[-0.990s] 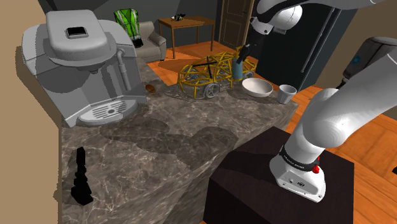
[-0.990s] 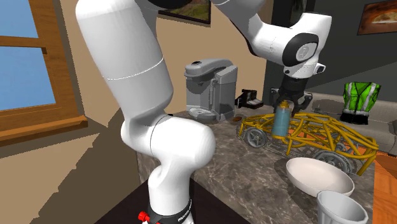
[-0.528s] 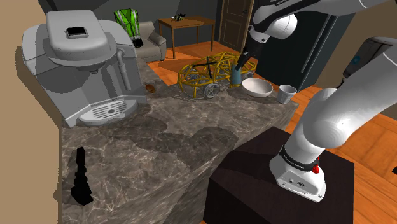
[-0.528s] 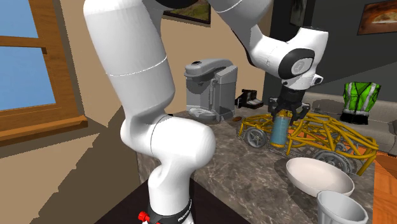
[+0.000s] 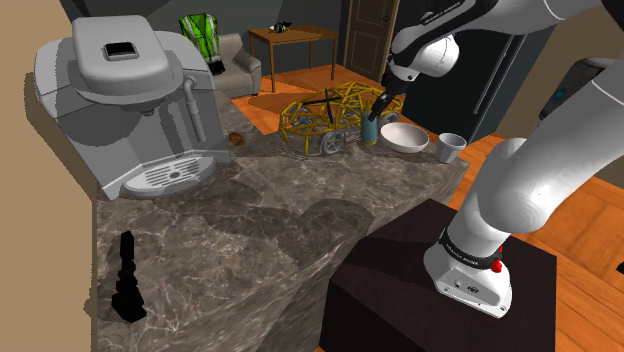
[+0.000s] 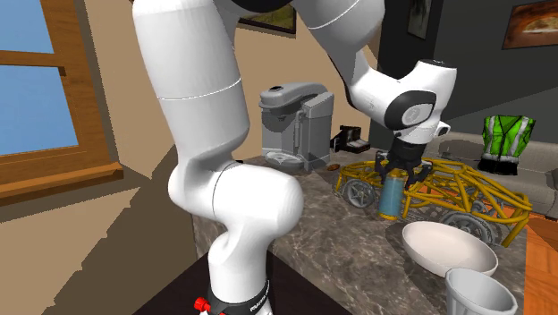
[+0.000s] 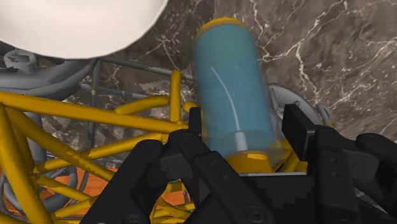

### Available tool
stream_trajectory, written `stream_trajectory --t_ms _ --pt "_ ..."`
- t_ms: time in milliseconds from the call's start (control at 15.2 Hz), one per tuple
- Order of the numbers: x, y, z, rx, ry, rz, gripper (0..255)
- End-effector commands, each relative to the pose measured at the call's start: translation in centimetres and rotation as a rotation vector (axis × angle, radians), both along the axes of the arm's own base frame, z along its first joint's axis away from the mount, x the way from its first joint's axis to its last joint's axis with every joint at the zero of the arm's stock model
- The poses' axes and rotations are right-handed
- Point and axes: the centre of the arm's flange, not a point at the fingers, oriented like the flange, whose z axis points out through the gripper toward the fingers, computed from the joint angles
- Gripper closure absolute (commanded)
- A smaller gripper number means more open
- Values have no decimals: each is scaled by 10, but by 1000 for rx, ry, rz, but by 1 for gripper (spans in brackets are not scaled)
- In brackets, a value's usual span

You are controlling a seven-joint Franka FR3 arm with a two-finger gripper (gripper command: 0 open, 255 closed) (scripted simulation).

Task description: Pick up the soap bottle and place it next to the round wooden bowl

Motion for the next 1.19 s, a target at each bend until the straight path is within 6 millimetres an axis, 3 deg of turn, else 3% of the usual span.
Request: stream_trajectory --t_ms 0,264,792,858,1122 --pt "0 0 -11 -1 -1 0 255" --pt "0 0 -34 -1 -1 0 255" --pt "0 0 -34 -1 -1 0 255" --pt "0 0 -34 -1 -1 0 0" --pt "0 0 -34 -1 -1 0 0"
